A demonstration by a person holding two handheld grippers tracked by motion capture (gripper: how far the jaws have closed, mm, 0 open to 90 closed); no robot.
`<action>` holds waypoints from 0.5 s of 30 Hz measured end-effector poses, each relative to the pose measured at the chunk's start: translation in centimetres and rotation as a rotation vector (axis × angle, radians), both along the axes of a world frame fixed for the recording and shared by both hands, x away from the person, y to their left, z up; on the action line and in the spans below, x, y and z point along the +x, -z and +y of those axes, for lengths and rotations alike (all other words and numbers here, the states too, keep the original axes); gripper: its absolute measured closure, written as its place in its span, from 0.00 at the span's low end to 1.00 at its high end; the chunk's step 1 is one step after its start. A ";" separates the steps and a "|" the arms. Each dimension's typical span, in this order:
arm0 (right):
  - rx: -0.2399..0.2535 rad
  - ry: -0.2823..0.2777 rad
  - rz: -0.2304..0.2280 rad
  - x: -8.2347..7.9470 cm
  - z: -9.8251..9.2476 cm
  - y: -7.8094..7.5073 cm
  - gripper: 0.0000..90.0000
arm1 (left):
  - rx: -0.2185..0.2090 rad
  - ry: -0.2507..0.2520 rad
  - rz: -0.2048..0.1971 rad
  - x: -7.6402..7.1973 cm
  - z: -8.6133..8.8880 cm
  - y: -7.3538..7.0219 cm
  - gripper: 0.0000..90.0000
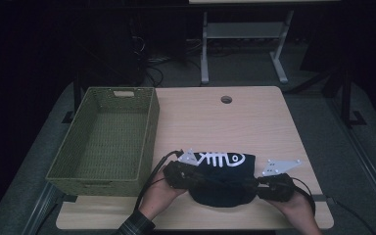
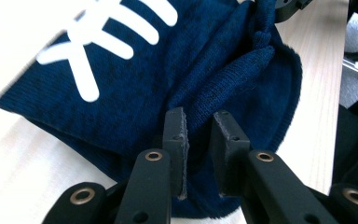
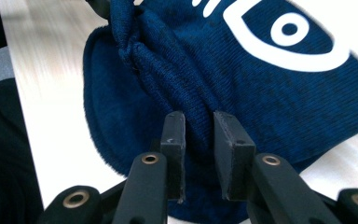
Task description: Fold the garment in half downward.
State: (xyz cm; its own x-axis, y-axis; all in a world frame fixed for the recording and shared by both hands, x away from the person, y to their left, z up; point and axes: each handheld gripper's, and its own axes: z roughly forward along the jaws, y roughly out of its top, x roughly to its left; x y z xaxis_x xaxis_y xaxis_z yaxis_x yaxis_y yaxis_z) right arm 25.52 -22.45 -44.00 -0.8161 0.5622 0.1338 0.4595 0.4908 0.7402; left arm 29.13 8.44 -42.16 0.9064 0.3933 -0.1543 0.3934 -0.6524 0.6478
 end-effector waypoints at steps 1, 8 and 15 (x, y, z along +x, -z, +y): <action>0.001 0.003 0.011 -0.2 0.1 0.1 0.82 | 0.001 -0.003 0.009 -0.2 0.0 0.3 0.85; 0.010 -0.006 0.010 -0.7 -0.1 0.0 0.74 | -0.018 0.001 0.002 -1.0 0.4 -0.3 0.79; 0.052 0.033 -0.036 -0.9 -1.8 -1.7 0.69 | -0.071 -0.026 -0.026 -1.4 2.0 -2.2 0.76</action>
State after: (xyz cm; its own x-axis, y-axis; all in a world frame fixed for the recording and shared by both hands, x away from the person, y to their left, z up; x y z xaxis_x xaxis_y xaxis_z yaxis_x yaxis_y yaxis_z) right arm 24.64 -24.21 -42.32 -0.8018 0.5822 0.1349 0.4479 0.4359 0.7807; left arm 27.75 10.43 -39.96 0.9002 0.4053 -0.1593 0.3919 -0.5947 0.7020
